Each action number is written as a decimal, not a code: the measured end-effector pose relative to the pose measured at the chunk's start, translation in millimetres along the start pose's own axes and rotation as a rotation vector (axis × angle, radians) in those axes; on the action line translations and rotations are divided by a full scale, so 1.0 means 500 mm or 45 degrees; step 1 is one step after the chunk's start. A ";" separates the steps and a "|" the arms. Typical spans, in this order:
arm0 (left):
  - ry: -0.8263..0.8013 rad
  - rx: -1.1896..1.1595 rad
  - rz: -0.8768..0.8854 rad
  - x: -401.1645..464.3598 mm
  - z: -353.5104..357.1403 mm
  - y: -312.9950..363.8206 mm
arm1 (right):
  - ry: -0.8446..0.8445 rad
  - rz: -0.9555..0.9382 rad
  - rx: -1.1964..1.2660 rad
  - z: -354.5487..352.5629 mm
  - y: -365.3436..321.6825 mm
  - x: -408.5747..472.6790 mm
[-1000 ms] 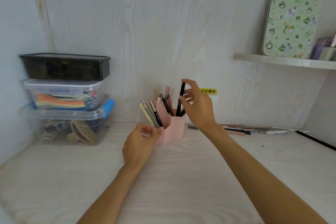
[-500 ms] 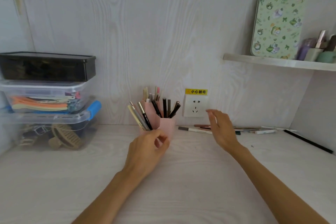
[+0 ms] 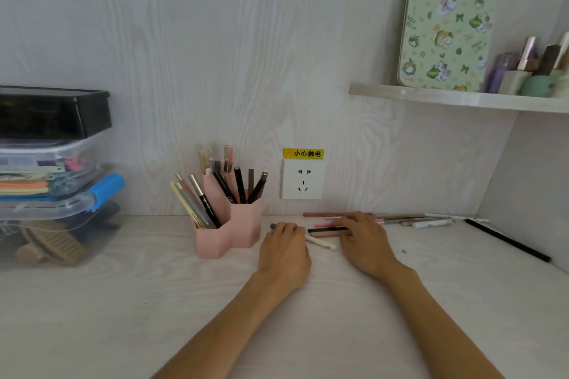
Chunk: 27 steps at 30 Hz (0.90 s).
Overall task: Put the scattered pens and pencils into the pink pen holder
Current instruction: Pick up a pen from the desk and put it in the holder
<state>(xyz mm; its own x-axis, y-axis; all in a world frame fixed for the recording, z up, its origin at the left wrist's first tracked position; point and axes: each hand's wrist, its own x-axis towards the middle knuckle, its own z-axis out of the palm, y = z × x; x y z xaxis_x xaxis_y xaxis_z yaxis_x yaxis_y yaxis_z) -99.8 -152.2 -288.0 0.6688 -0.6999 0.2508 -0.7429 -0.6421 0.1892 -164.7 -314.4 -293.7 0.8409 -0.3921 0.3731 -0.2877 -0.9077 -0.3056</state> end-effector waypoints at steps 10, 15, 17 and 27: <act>0.147 -0.116 0.115 -0.121 -0.073 -0.135 | -0.003 -0.191 0.264 -0.012 -0.024 -0.021; 0.155 -0.355 0.019 -0.169 -0.092 -0.195 | -0.044 -0.227 0.235 0.002 -0.082 -0.034; 0.256 -0.589 -0.015 -0.171 -0.107 -0.203 | -0.042 -0.233 0.213 0.010 -0.102 -0.033; 0.904 -1.023 -0.355 -0.174 -0.183 -0.257 | 0.019 -0.160 0.158 0.047 -0.159 -0.018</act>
<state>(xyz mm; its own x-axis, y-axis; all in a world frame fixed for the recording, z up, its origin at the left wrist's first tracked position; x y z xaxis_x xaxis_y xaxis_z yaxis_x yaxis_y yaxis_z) -65.3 19.9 -247.5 0.8384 -0.0587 0.5419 -0.5428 -0.1794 0.8205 -138.6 -235.1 -293.1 0.8596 -0.2799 0.4275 -0.1213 -0.9245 -0.3613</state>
